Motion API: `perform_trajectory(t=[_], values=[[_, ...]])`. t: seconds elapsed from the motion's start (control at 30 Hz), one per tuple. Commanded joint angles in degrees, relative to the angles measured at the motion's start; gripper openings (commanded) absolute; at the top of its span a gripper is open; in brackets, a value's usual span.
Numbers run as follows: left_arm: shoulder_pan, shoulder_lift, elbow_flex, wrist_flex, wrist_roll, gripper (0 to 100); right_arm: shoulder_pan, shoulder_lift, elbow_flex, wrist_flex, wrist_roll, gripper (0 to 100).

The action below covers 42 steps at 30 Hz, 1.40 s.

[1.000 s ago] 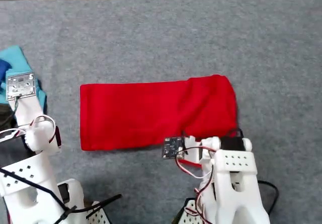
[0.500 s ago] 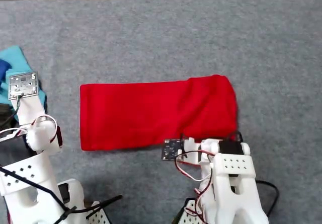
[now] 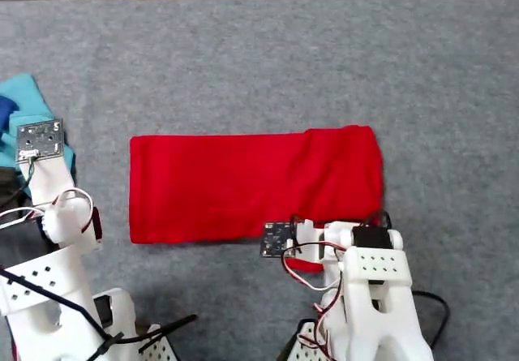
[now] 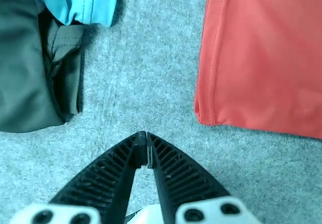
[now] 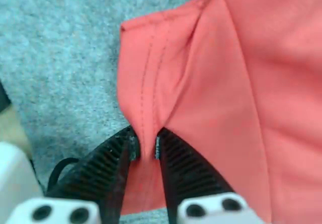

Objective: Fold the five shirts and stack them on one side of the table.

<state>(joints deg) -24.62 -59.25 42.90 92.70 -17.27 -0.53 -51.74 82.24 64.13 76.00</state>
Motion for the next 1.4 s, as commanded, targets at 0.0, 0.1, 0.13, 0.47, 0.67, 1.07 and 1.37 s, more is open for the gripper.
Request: perform_trajectory(t=[0.0, 0.1, 0.13, 0.47, 0.67, 1.07, 1.37], values=[[0.35, -0.04, -0.79, 0.18, -0.35, 2, -0.31, 0.84, -2.24, 0.09, -0.70, 0.5], [0.35, -0.13, -0.79, 0.18, -0.35, 2, 1.27, 1.10, -6.81, 0.18, -1.41, 0.5], [0.26, -0.13, -0.79, 0.18, -0.35, 2, 1.71, 1.10, -8.22, 0.18, -1.41, 0.5], [0.26, -0.13, -0.79, -0.09, -0.35, 2, 2.42, 1.19, -17.45, 0.00, -1.32, 0.5], [0.53, -0.13, -0.79, -0.09, -0.35, 2, 1.89, 1.36, -20.97, -0.26, -1.23, 0.5], [0.53, -0.13, -0.79, 0.18, -0.35, 2, 0.66, 21.32, -37.23, -0.26, -3.25, 0.5], [0.26, -0.22, -0.79, 0.26, -0.35, 2, -0.31, 38.29, -51.21, 0.09, -3.34, 0.5]])
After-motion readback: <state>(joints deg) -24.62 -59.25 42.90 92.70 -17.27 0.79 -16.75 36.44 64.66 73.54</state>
